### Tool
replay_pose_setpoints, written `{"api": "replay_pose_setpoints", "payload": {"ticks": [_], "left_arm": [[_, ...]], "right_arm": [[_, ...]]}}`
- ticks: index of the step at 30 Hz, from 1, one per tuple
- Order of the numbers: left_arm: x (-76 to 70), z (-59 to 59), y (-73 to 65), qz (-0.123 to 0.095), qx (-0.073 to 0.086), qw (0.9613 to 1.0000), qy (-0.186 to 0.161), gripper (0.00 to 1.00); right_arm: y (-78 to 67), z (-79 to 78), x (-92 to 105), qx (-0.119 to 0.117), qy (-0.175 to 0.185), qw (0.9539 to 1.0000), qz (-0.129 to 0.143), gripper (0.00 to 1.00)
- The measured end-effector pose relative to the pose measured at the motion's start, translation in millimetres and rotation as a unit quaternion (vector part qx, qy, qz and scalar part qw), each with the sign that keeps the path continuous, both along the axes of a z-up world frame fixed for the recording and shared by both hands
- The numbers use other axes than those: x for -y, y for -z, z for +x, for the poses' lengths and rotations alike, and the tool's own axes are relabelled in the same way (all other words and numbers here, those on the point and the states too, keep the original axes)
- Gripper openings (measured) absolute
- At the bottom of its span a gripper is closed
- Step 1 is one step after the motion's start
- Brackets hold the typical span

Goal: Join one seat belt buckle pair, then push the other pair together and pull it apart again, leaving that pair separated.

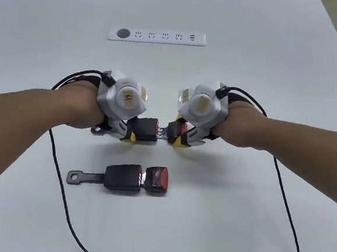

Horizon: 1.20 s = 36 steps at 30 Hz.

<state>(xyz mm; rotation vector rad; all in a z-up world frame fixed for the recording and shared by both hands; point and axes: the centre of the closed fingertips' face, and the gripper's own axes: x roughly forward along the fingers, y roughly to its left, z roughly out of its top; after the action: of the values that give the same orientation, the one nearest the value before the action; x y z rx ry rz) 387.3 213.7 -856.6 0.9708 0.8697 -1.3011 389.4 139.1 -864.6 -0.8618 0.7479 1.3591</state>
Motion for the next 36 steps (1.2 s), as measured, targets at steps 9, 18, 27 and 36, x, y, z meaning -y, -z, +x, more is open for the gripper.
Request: {"api": "replay_pose_setpoints", "payload": {"ticks": [9, 18, 27, 36], "left_arm": [[0.2, 0.3, 1.6, 0.006, -0.003, 1.0000, 0.000, 0.31], [-0.7, 0.0, 1.7, -0.008, -0.004, 1.0000, 0.000, 0.31], [-1.4, 0.6, 2.1, -0.008, -0.005, 0.9999, -0.006, 0.31], [-1.5, 0.2, 1.6, -0.007, -0.004, 1.0000, -0.005, 0.32]], "right_arm": [[-0.9, 1.2, -6.3, 0.001, -0.008, 1.0000, -0.004, 0.33], [-1.8, 1.1, -20.6, 0.000, 0.004, 1.0000, 0.000, 0.33], [-1.2, 0.0, -18.8, -0.001, 0.002, 1.0000, 0.008, 0.33], [-1.5, -0.8, -15.0, -0.003, 0.001, 0.9999, 0.012, 0.34]]}}
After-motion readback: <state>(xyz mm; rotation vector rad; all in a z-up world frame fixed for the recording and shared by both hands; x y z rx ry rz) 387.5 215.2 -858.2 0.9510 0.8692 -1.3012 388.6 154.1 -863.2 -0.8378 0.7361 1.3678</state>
